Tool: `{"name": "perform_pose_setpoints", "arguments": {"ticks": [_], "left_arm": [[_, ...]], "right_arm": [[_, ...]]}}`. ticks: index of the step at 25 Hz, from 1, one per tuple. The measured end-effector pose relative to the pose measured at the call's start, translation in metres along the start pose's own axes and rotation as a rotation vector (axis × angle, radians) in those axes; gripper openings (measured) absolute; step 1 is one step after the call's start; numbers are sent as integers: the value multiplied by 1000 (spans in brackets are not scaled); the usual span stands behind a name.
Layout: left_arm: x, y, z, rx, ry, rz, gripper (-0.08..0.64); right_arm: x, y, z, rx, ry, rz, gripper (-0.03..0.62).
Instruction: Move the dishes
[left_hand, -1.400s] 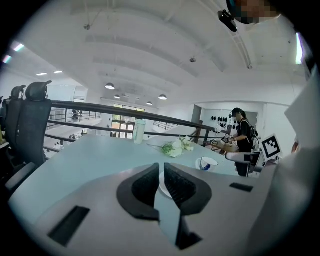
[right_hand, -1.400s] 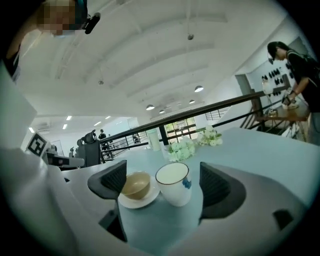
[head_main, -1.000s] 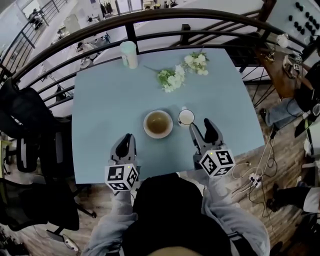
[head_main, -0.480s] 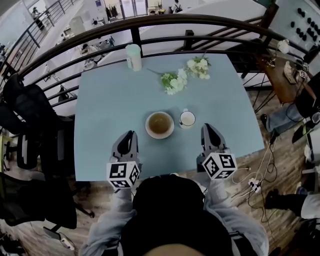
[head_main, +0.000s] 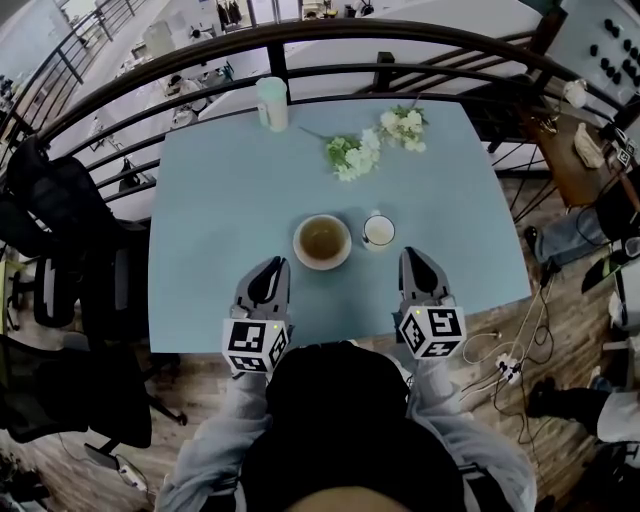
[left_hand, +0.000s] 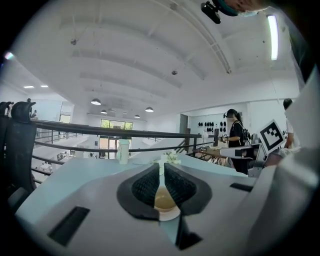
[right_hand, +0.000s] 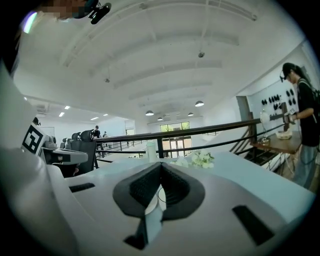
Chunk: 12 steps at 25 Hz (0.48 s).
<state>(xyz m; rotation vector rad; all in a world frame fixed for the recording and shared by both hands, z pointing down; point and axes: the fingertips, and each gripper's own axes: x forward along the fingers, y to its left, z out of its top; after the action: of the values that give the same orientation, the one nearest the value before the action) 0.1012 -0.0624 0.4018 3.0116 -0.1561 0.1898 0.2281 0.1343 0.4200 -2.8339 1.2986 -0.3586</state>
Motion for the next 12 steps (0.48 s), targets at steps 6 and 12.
{"name": "perform_pose_setpoints", "arguments": {"ticks": [6, 12], "left_arm": [[0, -2, -5, -17, 11, -32, 32], [1, 1, -7, -18, 22, -31, 29]], "right_arm": [[2, 1, -10, -6, 35, 11, 5], [4, 2, -11, 0, 41, 14, 6]]}}
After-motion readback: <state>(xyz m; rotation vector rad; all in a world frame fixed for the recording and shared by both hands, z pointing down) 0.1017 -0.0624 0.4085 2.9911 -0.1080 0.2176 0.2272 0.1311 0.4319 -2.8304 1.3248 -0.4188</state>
